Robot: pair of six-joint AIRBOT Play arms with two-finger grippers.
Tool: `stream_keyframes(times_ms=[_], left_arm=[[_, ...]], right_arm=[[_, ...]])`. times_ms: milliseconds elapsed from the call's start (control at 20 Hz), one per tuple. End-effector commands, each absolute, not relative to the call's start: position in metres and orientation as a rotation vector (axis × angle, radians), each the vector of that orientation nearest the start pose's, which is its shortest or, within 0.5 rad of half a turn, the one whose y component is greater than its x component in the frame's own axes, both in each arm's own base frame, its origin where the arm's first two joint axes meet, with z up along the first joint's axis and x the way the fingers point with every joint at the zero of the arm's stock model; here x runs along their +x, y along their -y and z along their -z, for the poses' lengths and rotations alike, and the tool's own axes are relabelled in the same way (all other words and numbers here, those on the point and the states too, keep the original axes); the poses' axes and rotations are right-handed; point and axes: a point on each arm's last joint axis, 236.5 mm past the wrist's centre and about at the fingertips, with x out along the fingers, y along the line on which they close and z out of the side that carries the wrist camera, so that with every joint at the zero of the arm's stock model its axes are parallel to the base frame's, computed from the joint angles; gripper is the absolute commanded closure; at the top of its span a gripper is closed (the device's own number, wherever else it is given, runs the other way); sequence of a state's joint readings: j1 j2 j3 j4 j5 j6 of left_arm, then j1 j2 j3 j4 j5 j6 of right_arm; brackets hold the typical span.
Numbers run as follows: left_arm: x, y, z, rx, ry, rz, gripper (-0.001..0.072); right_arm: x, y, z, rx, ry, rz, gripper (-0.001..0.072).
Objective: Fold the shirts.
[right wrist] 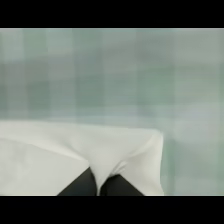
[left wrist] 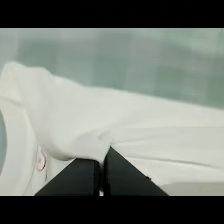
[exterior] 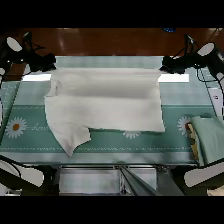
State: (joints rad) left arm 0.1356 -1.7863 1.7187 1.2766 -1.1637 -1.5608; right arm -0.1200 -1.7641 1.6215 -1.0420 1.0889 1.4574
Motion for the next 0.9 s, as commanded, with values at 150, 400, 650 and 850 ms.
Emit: stream_keyframes(times_ms=[150,400,650,850], left_arm=[[0.426,-0.004,0.071,-0.341,-1.596,0.156,0.0678],[0.402,0.008,0.091,-0.356,-1.673,0.164,0.0663],[0.403,0.002,0.055,-0.341,-1.611,0.142,0.0199],[0.374,-0.044,0.009,-0.366,-1.482,0.014,0.0200]], right_arm=[[0.455,-0.040,0.058,0.403,-1.458,-0.255,0.0691],[0.440,-0.051,0.085,0.424,-1.509,-0.241,0.0679],[0.426,-0.041,0.061,0.486,-1.536,-0.220,0.0301],[0.399,-0.006,-0.008,0.470,-1.435,-0.177,0.0301]])
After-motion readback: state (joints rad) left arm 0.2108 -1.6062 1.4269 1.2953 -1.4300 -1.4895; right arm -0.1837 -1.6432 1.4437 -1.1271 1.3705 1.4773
